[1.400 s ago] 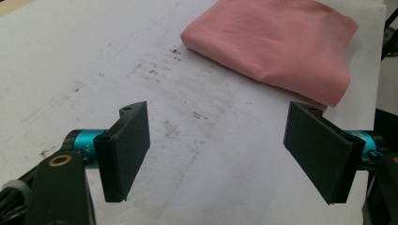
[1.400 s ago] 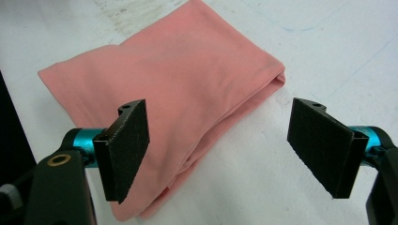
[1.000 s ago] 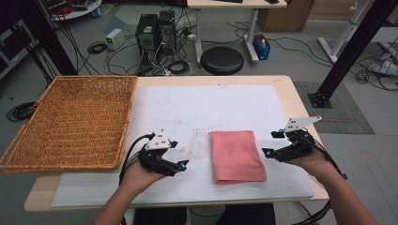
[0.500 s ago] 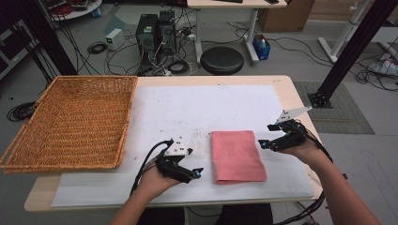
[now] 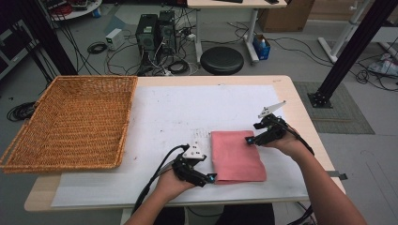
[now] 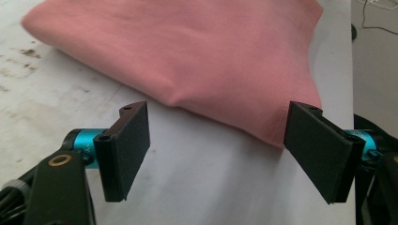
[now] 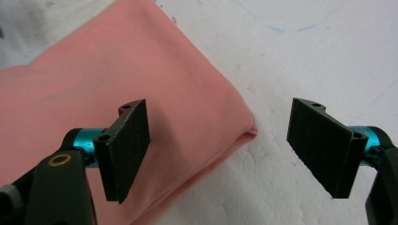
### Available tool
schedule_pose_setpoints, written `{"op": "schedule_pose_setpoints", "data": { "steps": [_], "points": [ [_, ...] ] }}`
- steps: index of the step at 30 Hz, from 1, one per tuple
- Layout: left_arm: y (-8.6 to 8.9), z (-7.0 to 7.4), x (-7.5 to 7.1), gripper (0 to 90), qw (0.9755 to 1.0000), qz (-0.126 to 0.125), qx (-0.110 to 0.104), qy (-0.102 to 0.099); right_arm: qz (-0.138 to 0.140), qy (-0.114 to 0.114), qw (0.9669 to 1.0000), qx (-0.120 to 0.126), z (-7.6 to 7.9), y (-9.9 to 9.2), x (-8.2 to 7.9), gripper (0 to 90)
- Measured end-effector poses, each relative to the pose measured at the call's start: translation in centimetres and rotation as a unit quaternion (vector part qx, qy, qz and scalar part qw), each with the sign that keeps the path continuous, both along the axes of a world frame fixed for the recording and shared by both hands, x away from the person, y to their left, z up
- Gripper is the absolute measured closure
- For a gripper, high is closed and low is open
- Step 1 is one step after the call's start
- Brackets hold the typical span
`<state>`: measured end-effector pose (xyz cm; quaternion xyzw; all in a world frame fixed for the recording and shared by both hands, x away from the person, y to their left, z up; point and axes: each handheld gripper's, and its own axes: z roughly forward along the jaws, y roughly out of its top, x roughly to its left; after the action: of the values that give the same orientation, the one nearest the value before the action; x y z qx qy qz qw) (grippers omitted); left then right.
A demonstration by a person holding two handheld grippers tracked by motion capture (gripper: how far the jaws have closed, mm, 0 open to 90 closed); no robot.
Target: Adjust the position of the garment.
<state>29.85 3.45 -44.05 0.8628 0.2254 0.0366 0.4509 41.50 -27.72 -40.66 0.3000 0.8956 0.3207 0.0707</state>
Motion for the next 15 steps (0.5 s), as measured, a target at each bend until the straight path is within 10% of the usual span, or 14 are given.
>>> {"op": "schedule_pose_setpoints", "data": {
  "steps": [15],
  "points": [
    [-1.7, -0.8, -0.6, 63.5, 0.9994, -0.014, 0.030, 0.013, 0.039, 0.032, 0.9987, 0.000, -1.7, 0.3, 0.6, 67.7]
  ]
}}
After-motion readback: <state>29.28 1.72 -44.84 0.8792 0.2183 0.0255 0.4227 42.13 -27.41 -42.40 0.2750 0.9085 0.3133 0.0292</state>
